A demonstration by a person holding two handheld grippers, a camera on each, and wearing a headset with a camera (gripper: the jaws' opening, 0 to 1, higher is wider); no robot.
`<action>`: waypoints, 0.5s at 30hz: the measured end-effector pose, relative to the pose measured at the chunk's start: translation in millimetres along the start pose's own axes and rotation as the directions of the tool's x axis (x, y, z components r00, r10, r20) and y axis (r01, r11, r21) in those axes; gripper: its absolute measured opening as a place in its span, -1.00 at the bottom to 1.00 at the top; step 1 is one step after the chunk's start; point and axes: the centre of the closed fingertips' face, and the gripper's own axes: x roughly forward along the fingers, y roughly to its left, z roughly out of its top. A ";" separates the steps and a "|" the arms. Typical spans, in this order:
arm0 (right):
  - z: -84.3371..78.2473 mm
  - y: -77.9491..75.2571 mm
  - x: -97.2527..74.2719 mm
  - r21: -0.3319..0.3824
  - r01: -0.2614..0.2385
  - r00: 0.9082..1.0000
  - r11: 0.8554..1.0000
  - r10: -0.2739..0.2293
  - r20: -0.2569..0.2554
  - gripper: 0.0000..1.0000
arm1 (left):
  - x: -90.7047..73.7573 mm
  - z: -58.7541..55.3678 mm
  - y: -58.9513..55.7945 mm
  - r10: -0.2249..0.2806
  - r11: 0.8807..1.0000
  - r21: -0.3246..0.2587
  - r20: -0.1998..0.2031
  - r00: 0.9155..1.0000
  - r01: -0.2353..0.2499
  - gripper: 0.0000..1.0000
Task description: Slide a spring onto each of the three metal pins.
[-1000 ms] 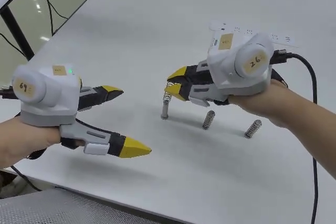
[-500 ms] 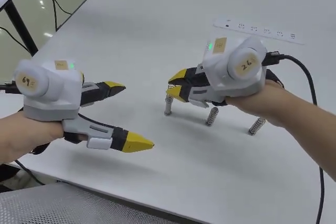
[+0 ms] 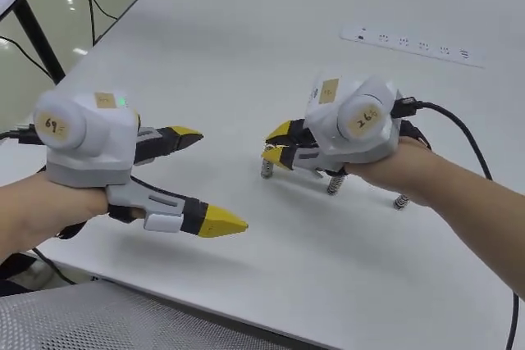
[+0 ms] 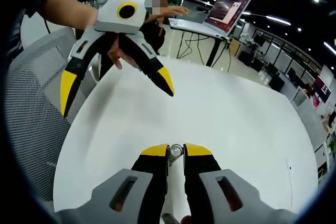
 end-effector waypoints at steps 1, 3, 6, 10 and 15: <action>-0.9 0.3 1.0 -0.013 0.001 1.000 1.000 -0.001 -0.007 -0.85 | 0.2 0.2 0.1 0.000 1.000 0.000 0.000 1.000 0.000 0.94; -3.2 1.9 3.7 -0.024 -0.003 1.000 1.000 0.003 -0.017 -0.85 | 0.5 0.3 1.0 0.002 1.000 0.000 0.000 1.000 -0.002 0.94; -6.3 0.6 6.5 -0.033 -0.001 0.999 0.999 0.000 -0.033 -0.85 | 0.5 1.0 0.6 0.001 1.000 0.001 0.002 1.000 -0.001 0.94; -5.6 -1.4 7.2 -0.011 0.006 1.000 1.000 -0.006 -0.017 -0.85 | 0.1 1.6 0.5 0.000 1.000 0.000 0.003 1.000 0.000 0.94; -5.9 -0.2 5.7 -0.005 0.008 1.000 1.000 -0.008 -0.017 -0.84 | 0.8 2.0 0.3 0.000 1.000 0.001 0.003 1.000 0.000 0.94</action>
